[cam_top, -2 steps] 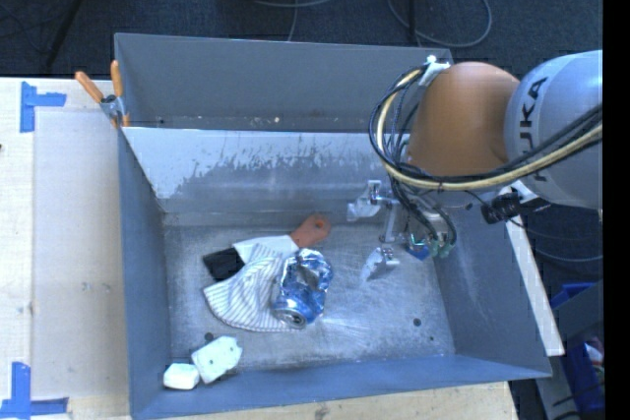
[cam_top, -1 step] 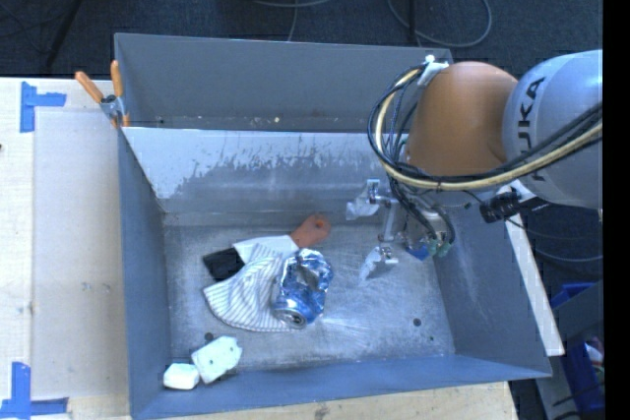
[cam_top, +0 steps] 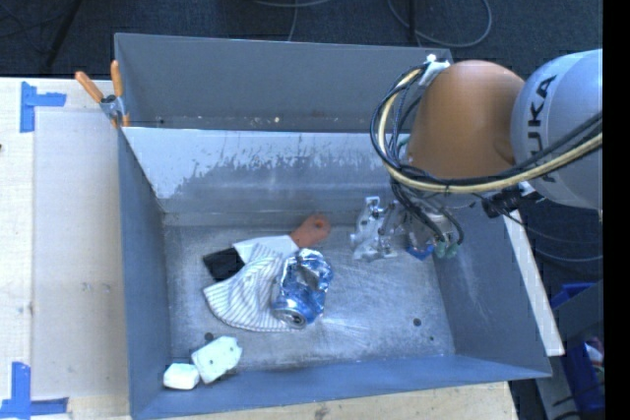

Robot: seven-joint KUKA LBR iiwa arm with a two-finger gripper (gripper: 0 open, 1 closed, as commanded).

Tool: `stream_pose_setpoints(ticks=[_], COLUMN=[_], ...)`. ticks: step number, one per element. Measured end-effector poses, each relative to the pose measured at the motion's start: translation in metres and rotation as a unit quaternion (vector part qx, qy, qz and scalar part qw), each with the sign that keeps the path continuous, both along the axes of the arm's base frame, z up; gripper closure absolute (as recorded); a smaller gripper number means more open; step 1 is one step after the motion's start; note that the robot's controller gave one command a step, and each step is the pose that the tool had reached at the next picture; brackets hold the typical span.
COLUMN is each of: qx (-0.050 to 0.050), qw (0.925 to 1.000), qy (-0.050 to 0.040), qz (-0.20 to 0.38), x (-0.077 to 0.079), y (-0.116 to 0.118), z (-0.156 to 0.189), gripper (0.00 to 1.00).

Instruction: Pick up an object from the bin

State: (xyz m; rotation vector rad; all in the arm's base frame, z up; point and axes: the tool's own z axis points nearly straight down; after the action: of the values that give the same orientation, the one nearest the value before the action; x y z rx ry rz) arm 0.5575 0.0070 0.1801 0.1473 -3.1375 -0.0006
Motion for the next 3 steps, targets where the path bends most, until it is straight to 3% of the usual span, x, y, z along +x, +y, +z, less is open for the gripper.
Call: stream_pose_setpoints(ticks=[1,2,3], qx=[0.0,0.0,-0.001], qw=[0.9999,0.9984,0.9984], qy=[-0.002,-0.0009,0.0066], qz=[0.01,0.056,0.056], x=[-0.004,0.016,0.013], y=[-0.006,0.026,0.026], z=[0.021,-0.101,-0.099], gripper=[1.0,0.0,1.0])
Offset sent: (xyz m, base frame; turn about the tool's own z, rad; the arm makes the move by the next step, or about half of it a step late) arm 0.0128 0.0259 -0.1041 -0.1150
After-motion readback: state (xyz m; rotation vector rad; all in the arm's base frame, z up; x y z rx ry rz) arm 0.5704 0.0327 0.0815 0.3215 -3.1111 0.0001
